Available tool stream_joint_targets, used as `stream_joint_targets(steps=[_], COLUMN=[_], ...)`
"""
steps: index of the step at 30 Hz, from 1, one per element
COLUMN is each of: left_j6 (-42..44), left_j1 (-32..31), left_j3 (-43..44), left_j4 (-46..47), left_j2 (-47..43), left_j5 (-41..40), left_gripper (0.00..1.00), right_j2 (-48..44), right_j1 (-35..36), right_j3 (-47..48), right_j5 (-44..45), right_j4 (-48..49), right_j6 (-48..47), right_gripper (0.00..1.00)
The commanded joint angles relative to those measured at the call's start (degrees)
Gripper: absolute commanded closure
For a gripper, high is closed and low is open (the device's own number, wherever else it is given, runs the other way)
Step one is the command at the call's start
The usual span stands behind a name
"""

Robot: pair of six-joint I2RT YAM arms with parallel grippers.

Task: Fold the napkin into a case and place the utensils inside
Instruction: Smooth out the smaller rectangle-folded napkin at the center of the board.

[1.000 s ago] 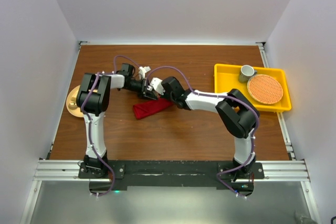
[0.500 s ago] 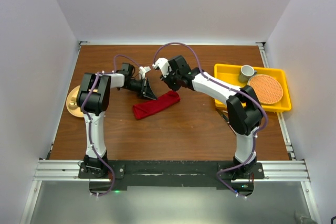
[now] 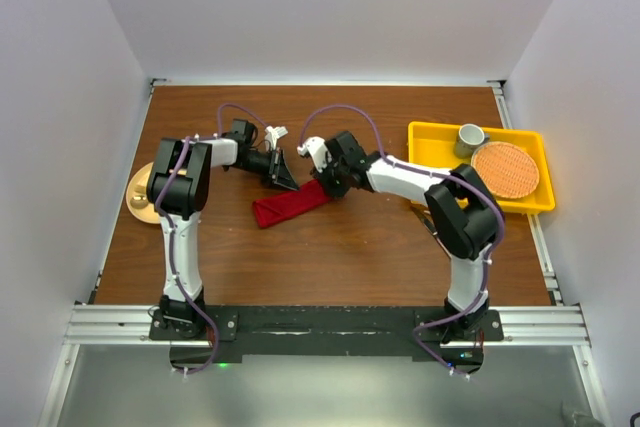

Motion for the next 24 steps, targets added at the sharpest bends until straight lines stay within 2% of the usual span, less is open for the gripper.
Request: stream_joint_targets(steps=[1,4,5,7,10,14,18,24], left_j6=[5.51,5.95,5.96,6.13,6.39,7.1,8.06,8.77], left_j1=[0.9,0.9,0.9,0.9,0.9,0.9,0.9,1.17], left_j3=[-0.85,-1.2,-1.2,-1.2,-0.59,0.81,1.43,1.34], left_j4=[-1.9,-1.98,-2.07,-2.16,-2.07,-3.3,-4.0,-4.44], left_j2=[4.0,3.91,4.0,4.0,4.18,5.05,6.11,6.81], left_j5=[-11.67,-11.67,-11.67,-11.67,-11.85,-12.02,-11.85,-11.93], left_gripper=[1.0,1.0,1.0,1.0,1.0,1.0,1.0,1.0], right_j2=[-9.43,-12.17,-12.34,-12.52,-12.35,-8.66,-7.16,-4.53], right_j1=[0.37,0.54,0.46,0.46,0.54,0.46,0.54,0.81], right_j3=[-10.12,-11.02,-10.67,-9.79,-9.17,-6.01,-7.06,-7.15], right_j5=[3.46,5.66,7.06,8.72,9.18,8.66,8.48,7.33], right_j4=[14.84,15.77,15.77,18.92,21.47,19.2,20.43,19.11], right_j6=[-1.45,-3.21,-3.83,-5.5,-7.69,-11.82,-16.39,-16.75], right_gripper=[0.49,0.29,0.1,0.02,0.02,0.02,0.02,0.02])
